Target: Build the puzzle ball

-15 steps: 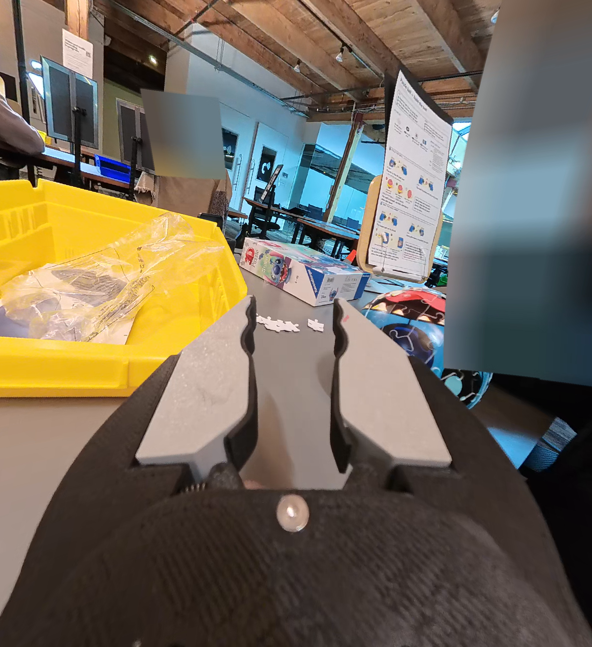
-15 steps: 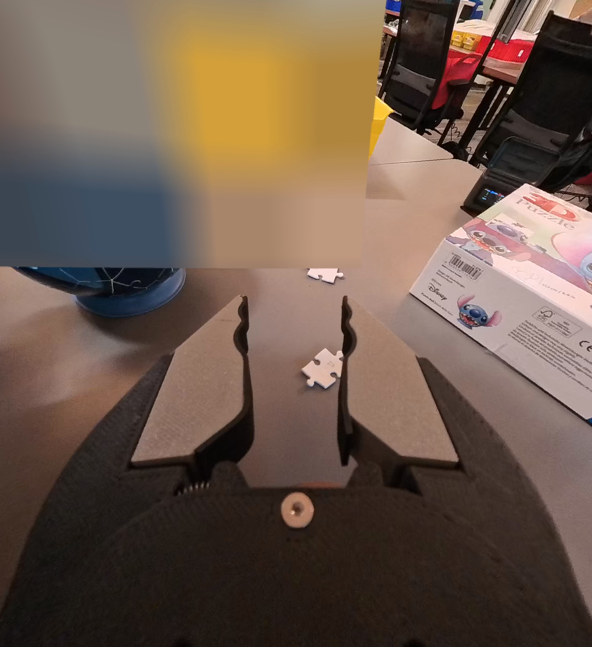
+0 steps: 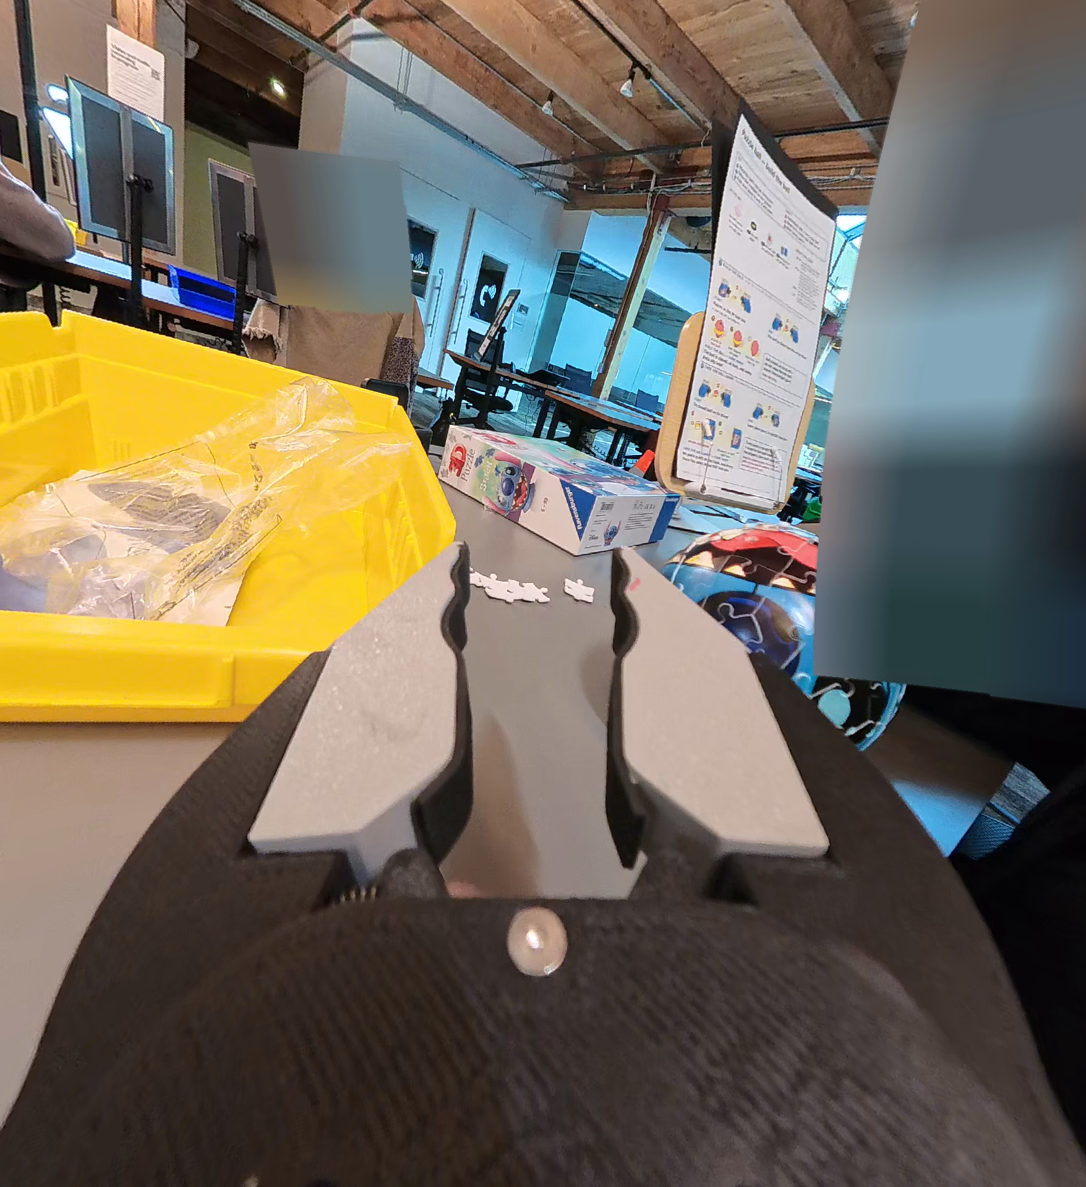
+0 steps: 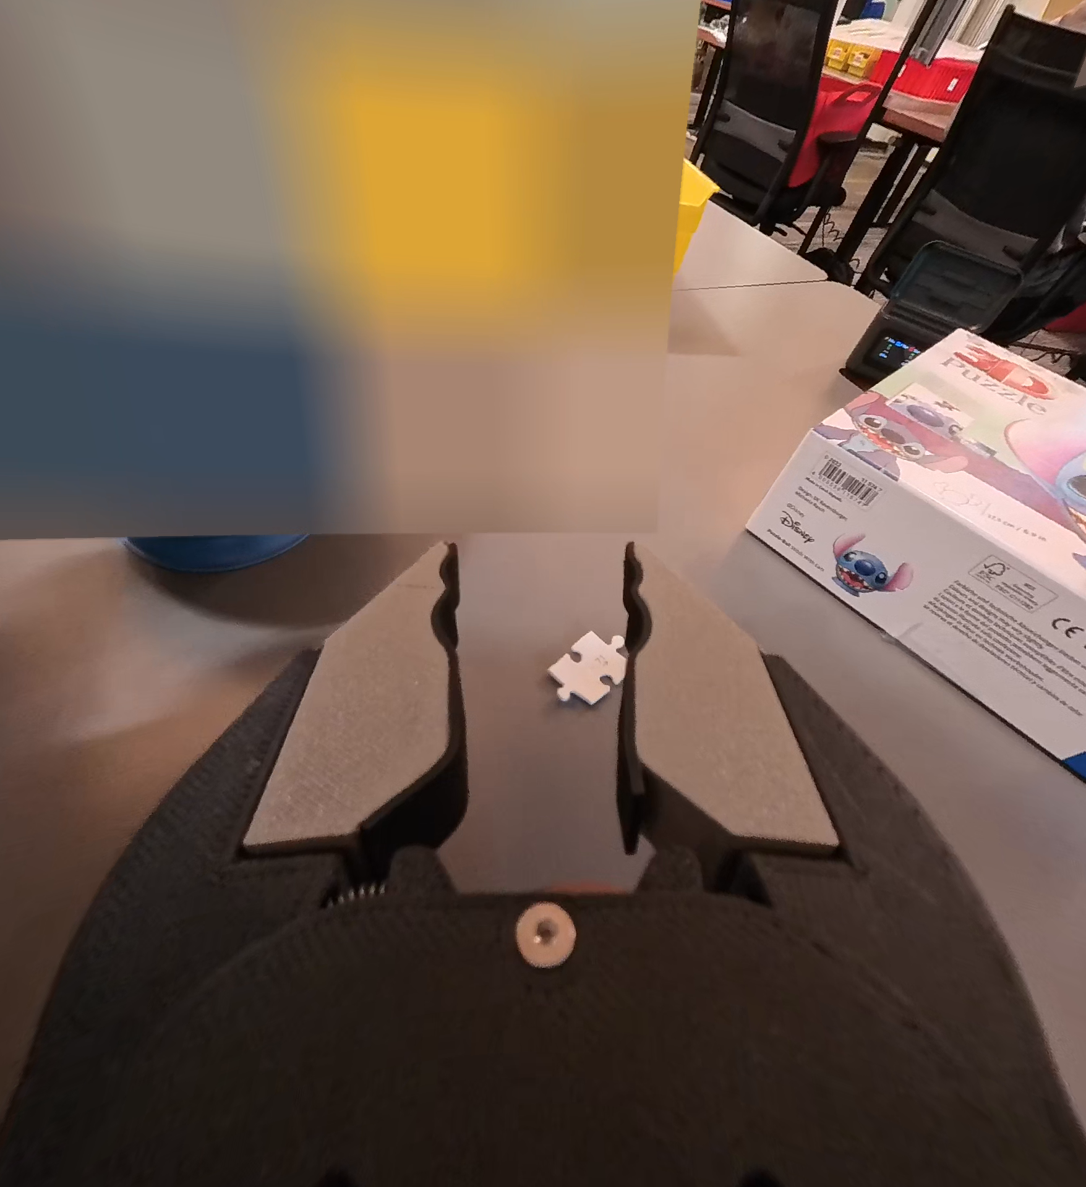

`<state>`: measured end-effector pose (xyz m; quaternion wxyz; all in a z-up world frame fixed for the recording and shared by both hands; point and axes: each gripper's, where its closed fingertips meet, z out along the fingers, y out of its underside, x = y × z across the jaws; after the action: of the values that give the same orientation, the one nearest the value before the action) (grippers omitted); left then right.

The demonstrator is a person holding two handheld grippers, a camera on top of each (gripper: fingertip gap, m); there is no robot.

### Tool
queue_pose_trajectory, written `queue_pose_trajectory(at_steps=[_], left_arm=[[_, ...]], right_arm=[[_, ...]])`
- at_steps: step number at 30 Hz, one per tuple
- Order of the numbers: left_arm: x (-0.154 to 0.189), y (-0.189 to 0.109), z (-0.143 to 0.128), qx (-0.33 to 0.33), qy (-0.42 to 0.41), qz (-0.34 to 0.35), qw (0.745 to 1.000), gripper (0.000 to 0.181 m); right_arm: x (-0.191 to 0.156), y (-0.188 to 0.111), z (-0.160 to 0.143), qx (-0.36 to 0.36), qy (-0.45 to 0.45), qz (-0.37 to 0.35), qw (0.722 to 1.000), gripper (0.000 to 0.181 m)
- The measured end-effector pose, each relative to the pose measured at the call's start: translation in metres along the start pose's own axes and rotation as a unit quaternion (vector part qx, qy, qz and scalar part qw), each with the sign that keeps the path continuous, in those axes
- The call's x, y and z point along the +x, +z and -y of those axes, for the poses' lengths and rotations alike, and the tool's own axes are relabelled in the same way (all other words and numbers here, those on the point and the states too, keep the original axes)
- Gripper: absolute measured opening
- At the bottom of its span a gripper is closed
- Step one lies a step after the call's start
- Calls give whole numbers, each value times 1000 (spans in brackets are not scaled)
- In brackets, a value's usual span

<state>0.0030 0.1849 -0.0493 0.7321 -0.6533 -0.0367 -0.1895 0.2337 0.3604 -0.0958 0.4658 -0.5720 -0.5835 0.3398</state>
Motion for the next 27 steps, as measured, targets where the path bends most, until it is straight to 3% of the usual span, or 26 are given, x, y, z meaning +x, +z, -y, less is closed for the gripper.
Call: queue_pose_trajectory(at_steps=[27], left_arm=[[4,-2,3,11,8,-9,1000,41]], right_arm=[[9,11,-17,-34,8,-9,999,44]])
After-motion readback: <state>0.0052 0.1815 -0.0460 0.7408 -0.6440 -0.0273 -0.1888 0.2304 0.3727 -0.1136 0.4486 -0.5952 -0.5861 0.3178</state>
